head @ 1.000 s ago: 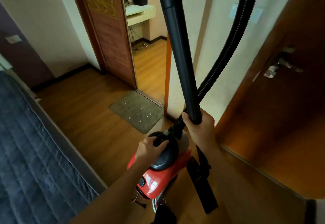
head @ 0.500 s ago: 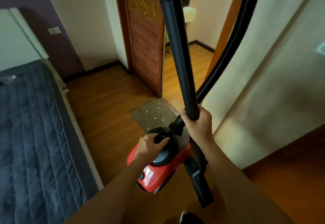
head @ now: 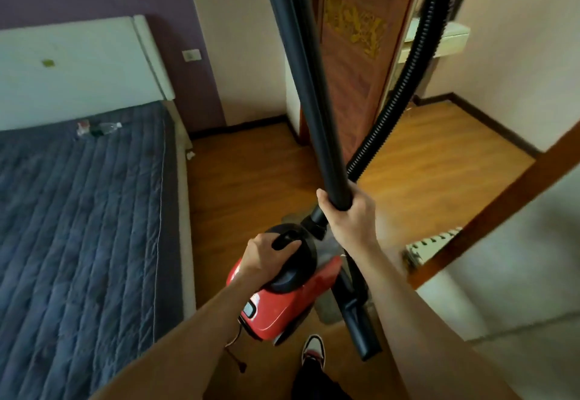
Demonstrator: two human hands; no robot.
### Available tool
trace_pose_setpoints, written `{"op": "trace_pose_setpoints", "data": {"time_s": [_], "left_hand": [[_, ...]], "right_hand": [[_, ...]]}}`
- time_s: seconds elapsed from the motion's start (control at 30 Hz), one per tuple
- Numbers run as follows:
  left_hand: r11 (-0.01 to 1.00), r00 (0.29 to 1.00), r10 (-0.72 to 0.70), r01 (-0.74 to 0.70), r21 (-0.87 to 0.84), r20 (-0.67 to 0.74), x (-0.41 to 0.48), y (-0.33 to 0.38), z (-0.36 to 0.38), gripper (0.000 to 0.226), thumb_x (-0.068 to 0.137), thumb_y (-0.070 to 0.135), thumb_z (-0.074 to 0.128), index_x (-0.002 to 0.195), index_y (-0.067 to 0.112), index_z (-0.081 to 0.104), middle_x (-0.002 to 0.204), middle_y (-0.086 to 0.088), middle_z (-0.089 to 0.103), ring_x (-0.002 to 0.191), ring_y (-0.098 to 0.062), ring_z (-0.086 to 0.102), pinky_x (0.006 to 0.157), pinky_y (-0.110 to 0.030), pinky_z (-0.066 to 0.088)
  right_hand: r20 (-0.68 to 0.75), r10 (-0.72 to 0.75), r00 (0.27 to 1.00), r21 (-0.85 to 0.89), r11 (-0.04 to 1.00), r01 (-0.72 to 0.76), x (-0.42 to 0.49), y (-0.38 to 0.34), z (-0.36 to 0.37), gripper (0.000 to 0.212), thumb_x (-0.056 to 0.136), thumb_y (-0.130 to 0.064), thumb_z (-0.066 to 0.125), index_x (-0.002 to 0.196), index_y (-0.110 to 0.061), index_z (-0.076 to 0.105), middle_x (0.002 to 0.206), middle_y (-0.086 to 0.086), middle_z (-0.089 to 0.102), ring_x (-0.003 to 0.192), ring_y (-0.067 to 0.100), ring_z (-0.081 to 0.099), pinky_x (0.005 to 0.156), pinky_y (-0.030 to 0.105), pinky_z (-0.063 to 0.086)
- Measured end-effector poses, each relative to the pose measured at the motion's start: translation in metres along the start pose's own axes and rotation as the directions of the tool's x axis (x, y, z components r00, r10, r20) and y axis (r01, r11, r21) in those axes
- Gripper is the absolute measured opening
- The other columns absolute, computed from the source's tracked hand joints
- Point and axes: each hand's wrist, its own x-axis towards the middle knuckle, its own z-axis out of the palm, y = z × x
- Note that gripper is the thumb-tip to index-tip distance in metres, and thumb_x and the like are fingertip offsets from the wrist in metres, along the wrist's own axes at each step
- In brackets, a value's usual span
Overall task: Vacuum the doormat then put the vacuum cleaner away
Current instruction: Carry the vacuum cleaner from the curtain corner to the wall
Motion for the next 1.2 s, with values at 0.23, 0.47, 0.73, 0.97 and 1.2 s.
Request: {"op": "trace_pose_setpoints", "data": {"time_s": [0.23, 0.47, 0.73, 0.97, 1.2], "left_hand": [[0.997, 0.988, -0.070, 0.063, -0.055, -0.136, 0.112, 0.010, -0.023, 0.037, 0.089, 0.043, 0.069, 0.072, 0.011, 0.068, 0.068, -0.006, 0.070, 0.058, -0.021, 0.066, 0.055, -0.041, 0.053], [0.988, 0.974, -0.145, 0.135, -0.070, -0.174, 0.204, 0.010, -0.070, 0.033, 0.091, 0.048, 0.065, 0.094, 0.016, 0.075, 0.083, 0.000, 0.073, 0.074, -0.015, 0.071, 0.067, -0.035, 0.062], [0.982, 0.956, -0.185, 0.172, -0.073, -0.230, 0.325, -0.019, -0.120, 0.028, 0.090, 0.046, 0.068, 0.070, 0.025, 0.064, 0.068, 0.007, 0.064, 0.061, -0.008, 0.064, 0.046, -0.011, 0.041], [0.984, 0.969, -0.165, 0.149, -0.098, -0.183, 0.467, -0.058, -0.175, 0.028, 0.090, 0.042, 0.069, 0.082, 0.016, 0.072, 0.075, 0.004, 0.069, 0.066, -0.006, 0.068, 0.054, -0.019, 0.054], [0.988, 0.972, -0.141, 0.124, -0.097, -0.187, 0.591, -0.077, -0.253, 0.033, 0.090, 0.045, 0.066, 0.096, 0.014, 0.074, 0.087, 0.000, 0.073, 0.075, -0.015, 0.070, 0.068, -0.033, 0.061]], "right_hand": [[0.164, 0.011, 0.986, 0.074, 0.997, -0.024, 0.126, 0.040, 0.048, 0.023, 0.090, -0.019, 0.076, 0.073, -0.023, 0.062, 0.056, -0.014, 0.057, 0.059, 0.002, 0.060, 0.059, 0.009, 0.042], [0.269, -0.046, 0.962, 0.144, 0.990, 0.007, 0.219, 0.059, 0.120, 0.025, 0.091, -0.017, 0.075, 0.073, -0.027, 0.061, 0.057, -0.012, 0.056, 0.055, 0.005, 0.059, 0.055, 0.009, 0.041], [0.305, -0.055, 0.951, 0.140, 0.990, 0.012, 0.320, 0.096, 0.224, 0.016, 0.091, -0.023, 0.074, 0.077, -0.019, 0.066, 0.061, -0.007, 0.061, 0.057, 0.010, 0.062, 0.058, 0.021, 0.049], [0.270, 0.007, 0.963, 0.096, 0.995, -0.035, 0.433, 0.116, 0.345, 0.024, 0.089, -0.027, 0.075, 0.070, -0.023, 0.062, 0.058, 0.006, 0.060, 0.054, 0.023, 0.061, 0.054, 0.043, 0.055], [0.261, 0.027, 0.965, 0.082, 0.995, -0.050, 0.527, 0.120, 0.438, 0.021, 0.090, -0.022, 0.076, 0.074, -0.028, 0.063, 0.060, 0.004, 0.063, 0.056, 0.020, 0.064, 0.053, 0.037, 0.055]]}}
